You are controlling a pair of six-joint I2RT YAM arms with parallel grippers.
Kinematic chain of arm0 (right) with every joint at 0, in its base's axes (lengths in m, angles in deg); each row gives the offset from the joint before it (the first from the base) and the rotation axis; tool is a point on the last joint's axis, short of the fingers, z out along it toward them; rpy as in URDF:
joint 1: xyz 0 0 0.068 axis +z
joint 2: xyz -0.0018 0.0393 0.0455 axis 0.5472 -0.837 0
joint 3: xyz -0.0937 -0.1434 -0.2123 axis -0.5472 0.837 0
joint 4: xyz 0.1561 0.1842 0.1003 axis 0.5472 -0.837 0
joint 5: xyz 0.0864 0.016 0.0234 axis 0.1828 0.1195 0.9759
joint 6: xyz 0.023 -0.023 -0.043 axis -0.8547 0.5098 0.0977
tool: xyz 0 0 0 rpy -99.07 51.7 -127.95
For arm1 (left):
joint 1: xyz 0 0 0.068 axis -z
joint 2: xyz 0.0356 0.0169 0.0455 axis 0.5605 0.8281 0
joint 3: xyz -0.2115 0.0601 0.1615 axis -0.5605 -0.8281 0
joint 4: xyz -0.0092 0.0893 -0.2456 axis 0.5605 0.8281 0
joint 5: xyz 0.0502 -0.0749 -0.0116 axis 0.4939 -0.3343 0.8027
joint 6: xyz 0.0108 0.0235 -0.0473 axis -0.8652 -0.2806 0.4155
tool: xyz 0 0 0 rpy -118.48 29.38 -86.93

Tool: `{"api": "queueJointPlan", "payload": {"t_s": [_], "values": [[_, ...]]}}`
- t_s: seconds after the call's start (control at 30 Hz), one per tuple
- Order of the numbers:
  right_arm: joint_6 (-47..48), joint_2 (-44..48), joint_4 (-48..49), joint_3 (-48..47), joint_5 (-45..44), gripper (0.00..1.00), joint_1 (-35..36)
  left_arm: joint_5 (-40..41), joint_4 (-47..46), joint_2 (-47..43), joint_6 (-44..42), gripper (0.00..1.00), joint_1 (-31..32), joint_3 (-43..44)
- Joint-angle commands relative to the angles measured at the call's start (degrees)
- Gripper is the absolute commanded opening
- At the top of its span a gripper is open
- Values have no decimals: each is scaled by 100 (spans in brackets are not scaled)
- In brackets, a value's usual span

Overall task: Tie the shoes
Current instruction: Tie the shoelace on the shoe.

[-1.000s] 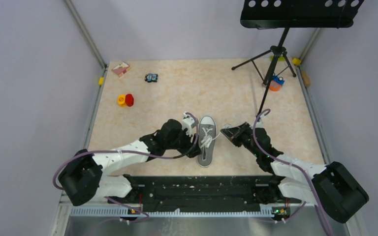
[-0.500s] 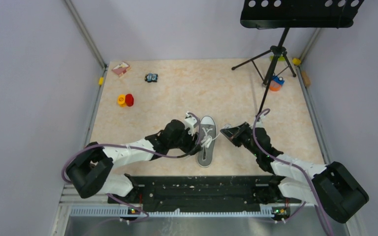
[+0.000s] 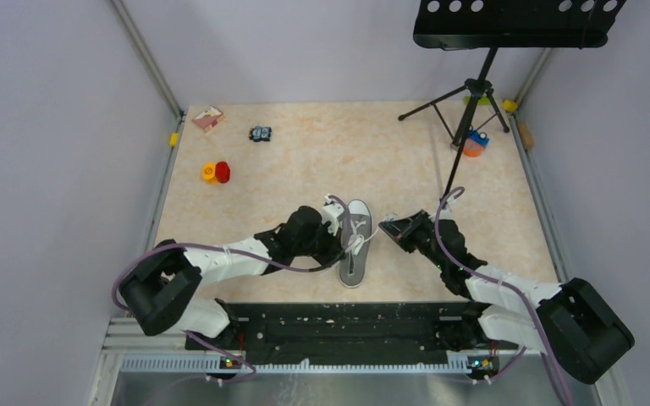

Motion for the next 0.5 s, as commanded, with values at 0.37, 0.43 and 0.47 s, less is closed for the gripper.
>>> {"api": "queueJointPlan", "payload": {"t_s": [0.37, 0.43, 0.47], "values": [[240, 326, -306, -122, -132, 0, -97, 1611, 1765, -1980, 428, 0, -1, 160], [213, 376, -329, -37, -138, 0, -128, 1838, 1759, -2219, 464, 0, -2, 44], [211, 404, -356, -6, -154, 0, -138, 1975, 1777, -2314, 515, 0, -3, 11]]}}
